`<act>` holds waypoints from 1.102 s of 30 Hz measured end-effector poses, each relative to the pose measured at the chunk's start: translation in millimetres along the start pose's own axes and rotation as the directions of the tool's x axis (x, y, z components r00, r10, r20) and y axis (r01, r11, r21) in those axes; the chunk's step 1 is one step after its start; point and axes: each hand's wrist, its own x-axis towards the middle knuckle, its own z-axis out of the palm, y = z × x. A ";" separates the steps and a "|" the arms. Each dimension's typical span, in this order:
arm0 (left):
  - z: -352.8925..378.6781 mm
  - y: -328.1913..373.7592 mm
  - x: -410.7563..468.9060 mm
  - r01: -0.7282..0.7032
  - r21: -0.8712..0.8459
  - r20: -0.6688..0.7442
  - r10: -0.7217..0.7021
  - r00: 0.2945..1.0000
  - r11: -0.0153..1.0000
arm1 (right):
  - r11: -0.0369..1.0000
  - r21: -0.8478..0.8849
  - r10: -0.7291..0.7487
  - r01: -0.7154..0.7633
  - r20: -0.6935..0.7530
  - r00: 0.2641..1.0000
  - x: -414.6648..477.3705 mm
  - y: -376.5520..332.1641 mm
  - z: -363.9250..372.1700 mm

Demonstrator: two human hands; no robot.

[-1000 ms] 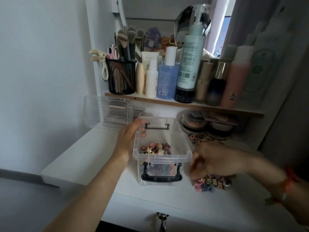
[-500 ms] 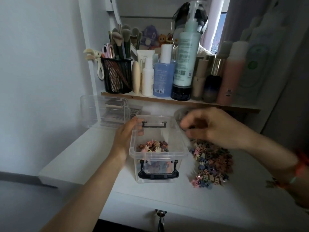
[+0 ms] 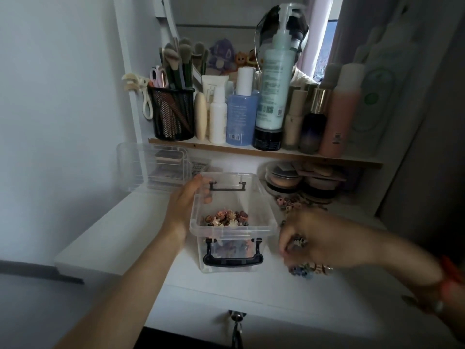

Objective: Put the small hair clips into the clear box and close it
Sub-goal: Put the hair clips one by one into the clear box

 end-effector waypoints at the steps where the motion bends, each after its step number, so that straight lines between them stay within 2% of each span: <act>1: 0.3 0.2 0.8 0.001 -0.006 -0.004 -0.001 1.000 1.000 | 1.000 0.017 0.027 -0.026 -0.081 0.996 1.4 2.3 -7.4; 3: 0.1 0.3 3.1 0.001 -0.014 -0.016 -0.001 1.000 1.000 | 0.991 0.121 0.092 -0.058 -0.293 0.952 5.6 1.8 -22.3; 5: 0.3 0.2 4.3 -0.002 -0.002 -0.018 0.002 1.000 1.000 | 0.968 0.249 0.126 -0.004 -0.475 0.871 12.1 -4.7 -29.7; 7: 0.2 -0.5 4.2 -0.005 0.003 -0.014 0.005 1.000 1.000 | 0.958 0.286 0.129 0.033 -0.530 0.838 18.3 -10.6 -29.6; 11: -0.4 -0.5 2.3 -0.014 -0.006 -0.010 0.014 1.000 1.000 | 0.964 0.262 0.170 -0.053 -0.449 0.877 16.2 -2.3 -23.2; 12: -0.5 -0.6 2.3 -0.020 -0.003 -0.007 0.020 1.000 1.000 | 0.976 0.205 0.152 -0.079 -0.375 0.915 13.0 1.0 -21.4; 14: -0.5 -0.6 2.4 -0.029 -0.001 -0.003 0.029 1.000 1.000 | 0.991 0.092 0.113 -0.101 -0.136 0.984 8.3 4.4 -12.8; 15: -0.5 -0.8 2.2 -0.028 -0.002 -0.002 0.028 1.000 1.000 | 0.993 0.060 0.100 -0.098 -0.027 0.995 7.1 4.9 -6.2; 17: -0.2 -0.8 1.5 -0.023 -0.002 -0.001 0.023 1.000 1.000 | 0.997 0.027 0.074 -0.075 0.057 0.996 8.2 5.9 6.2; 19: -0.2 -1.4 1.0 -0.020 0.001 0.000 0.020 1.000 1.000 | 0.998 -0.009 0.060 -0.059 0.050 0.997 10.1 6.2 10.0; 21: -0.6 -1.5 1.0 -0.025 0.007 -0.003 0.025 1.000 1.000 | 0.997 -0.031 0.074 -0.075 -0.036 0.997 12.2 6.9 2.2; 23: -0.9 -1.3 1.5 -0.027 0.009 -0.005 0.027 1.000 1.000 | 0.994 0.033 0.111 -0.107 -0.247 0.963 15.7 5.7 -12.1; 24: -1.0 -1.3 1.9 -0.026 0.008 -0.006 0.026 1.000 1.000 | 0.990 0.105 0.129 -0.097 -0.365 0.922 18.5 2.5 -19.8; 26: -0.7 -1.2 1.5 -0.019 0.008 -0.003 0.019 1.000 1.000 | 0.973 0.230 0.130 -0.008 -0.521 0.843 25.4 -5.7 -31.4; 28: -0.9 -1.6 1.8 -0.022 0.000 -0.002 0.022 1.000 1.000 | 0.966 0.259 0.124 0.023 -0.537 0.835 30.2 -10.7 -38.0; 30: -1.4 -2.0 2.4 -0.024 -0.001 0.000 0.024 1.000 1.000 | 0.973 0.232 0.137 -0.013 -0.527 0.839 29.4 -8.5 -41.0; 32: -2.0 -2.8 4.1 -0.022 0.001 0.009 0.022 1.000 1.000 | 0.983 0.178 0.127 -0.047 -0.468 0.875 23.7 -1.1 -40.2; 33: -2.3 -3.0 4.6 -0.017 0.000 0.011 0.017 1.000 1.000 | 0.990 0.122 0.117 -0.074 -0.394 0.911 20.9 2.5 -36.4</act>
